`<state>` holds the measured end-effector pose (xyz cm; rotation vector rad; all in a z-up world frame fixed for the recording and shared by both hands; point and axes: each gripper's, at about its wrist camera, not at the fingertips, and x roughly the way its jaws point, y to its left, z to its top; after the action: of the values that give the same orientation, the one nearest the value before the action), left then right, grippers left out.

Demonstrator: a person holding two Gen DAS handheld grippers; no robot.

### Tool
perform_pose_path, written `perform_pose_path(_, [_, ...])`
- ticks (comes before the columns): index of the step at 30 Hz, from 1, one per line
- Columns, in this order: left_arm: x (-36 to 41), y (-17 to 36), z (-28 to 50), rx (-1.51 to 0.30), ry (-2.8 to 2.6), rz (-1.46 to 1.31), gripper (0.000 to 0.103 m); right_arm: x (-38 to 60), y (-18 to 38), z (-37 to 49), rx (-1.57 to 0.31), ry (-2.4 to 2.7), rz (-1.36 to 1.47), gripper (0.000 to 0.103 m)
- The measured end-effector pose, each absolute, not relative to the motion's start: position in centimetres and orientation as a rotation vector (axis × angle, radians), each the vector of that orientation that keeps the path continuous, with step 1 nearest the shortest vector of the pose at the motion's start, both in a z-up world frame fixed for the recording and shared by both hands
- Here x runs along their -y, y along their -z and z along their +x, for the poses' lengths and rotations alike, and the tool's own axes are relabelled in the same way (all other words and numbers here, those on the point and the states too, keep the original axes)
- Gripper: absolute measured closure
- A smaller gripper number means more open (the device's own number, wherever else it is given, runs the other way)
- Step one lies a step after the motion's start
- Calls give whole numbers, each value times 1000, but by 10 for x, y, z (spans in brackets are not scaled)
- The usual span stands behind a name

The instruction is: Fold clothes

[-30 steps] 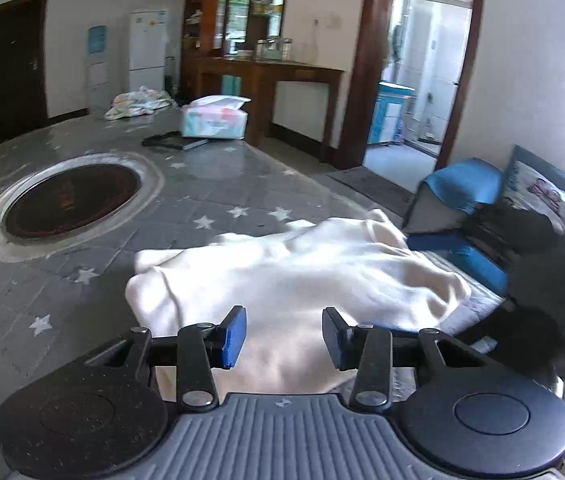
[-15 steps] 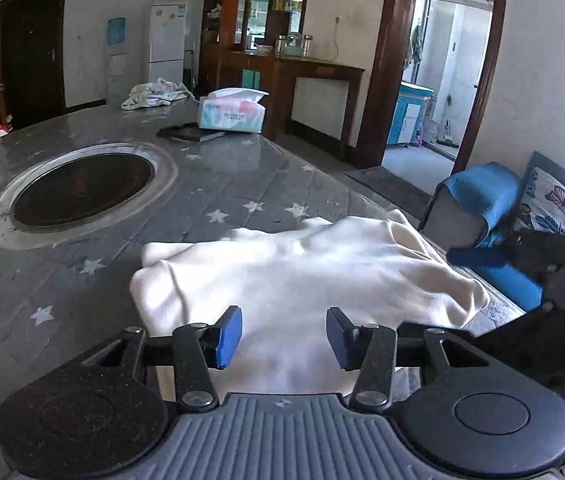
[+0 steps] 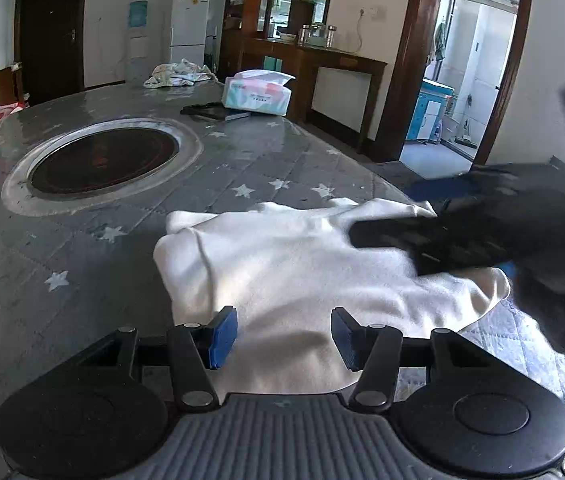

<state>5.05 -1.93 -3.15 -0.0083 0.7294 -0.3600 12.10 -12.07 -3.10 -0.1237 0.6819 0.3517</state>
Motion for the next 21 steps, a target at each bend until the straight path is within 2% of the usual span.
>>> perform_pose_path(10, [14,34,51,-736,365,-33,47,68,68,188,-786,-348,-168,9])
perform_pose_path(18, [19,32,47,-733,367,-30,34,88,49,168,-733,-346,-135,8])
perform_pose_path(21, [23,29,44,-723,364,-22,30,102,38,149,-705,-334,-116,5])
